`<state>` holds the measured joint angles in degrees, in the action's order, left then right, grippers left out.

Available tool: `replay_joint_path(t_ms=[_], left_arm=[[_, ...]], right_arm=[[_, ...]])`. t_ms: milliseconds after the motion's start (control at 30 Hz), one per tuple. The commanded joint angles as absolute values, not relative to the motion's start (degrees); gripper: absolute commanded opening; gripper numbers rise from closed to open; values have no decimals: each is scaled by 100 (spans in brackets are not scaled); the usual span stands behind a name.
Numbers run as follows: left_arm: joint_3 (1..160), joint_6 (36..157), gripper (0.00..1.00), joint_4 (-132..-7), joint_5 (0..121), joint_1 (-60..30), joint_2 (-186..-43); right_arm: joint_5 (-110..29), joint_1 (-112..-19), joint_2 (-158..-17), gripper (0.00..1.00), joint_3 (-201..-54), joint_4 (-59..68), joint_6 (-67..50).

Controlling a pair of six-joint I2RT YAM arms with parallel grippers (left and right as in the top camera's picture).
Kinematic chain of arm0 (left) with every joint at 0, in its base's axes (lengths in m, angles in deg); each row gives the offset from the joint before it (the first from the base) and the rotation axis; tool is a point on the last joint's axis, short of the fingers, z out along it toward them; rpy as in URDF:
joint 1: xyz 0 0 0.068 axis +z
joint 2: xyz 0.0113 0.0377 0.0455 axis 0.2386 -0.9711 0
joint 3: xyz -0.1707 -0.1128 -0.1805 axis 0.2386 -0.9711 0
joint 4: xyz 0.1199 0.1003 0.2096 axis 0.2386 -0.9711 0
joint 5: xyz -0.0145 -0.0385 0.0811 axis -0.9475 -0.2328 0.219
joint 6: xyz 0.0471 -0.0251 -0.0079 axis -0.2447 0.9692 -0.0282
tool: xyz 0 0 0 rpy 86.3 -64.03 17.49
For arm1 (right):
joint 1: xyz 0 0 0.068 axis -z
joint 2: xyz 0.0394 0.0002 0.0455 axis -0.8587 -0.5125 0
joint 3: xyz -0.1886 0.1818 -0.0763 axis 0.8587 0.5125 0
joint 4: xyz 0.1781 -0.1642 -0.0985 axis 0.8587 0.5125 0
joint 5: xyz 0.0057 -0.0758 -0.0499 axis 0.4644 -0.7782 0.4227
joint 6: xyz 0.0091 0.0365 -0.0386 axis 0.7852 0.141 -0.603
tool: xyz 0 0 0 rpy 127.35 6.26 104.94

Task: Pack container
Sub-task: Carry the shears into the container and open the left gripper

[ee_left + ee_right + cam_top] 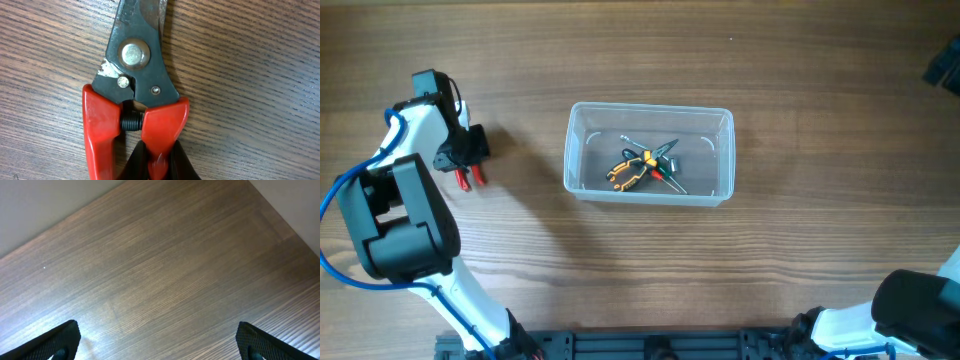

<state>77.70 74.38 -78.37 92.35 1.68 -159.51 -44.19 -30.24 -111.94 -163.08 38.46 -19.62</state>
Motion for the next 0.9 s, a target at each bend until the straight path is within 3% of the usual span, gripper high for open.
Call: replay_joint_path(t_ms=[0, 133, 233, 400, 600, 733, 867], left_arm=[[8190, 7390, 4, -7892, 9231, 201, -15892], [9075, 7390, 4, -8082, 9028, 63, -15055], [9289, 7392, 4, -7925, 8062, -359, -14095], [9289, 6992, 4, -7920, 7568, -1742, -13411], [9287, 4684, 4, -7997, 7777, -3991, -13682], [9287, 3893, 4, -8519, 8035, -4562, -14436], [9287, 3478, 4, -8893, 8210, -4568, -15308]], right_arm=[[-4393, -3044, -11205, 100, -16291, 3827, -1906], [-4393, -3044, -11205, 100, -16291, 3827, -1906], [-4393, -3042, -11205, 100, -16291, 3827, -1908], [-4393, -3044, -11205, 100, -16291, 3827, -1908], [-4393, -3044, -11205, 100, -16291, 3827, -1906], [-4393, -3044, -11205, 100, -16291, 3827, -1906], [-4393, -3044, -11205, 100, -16291, 3827, -1908]])
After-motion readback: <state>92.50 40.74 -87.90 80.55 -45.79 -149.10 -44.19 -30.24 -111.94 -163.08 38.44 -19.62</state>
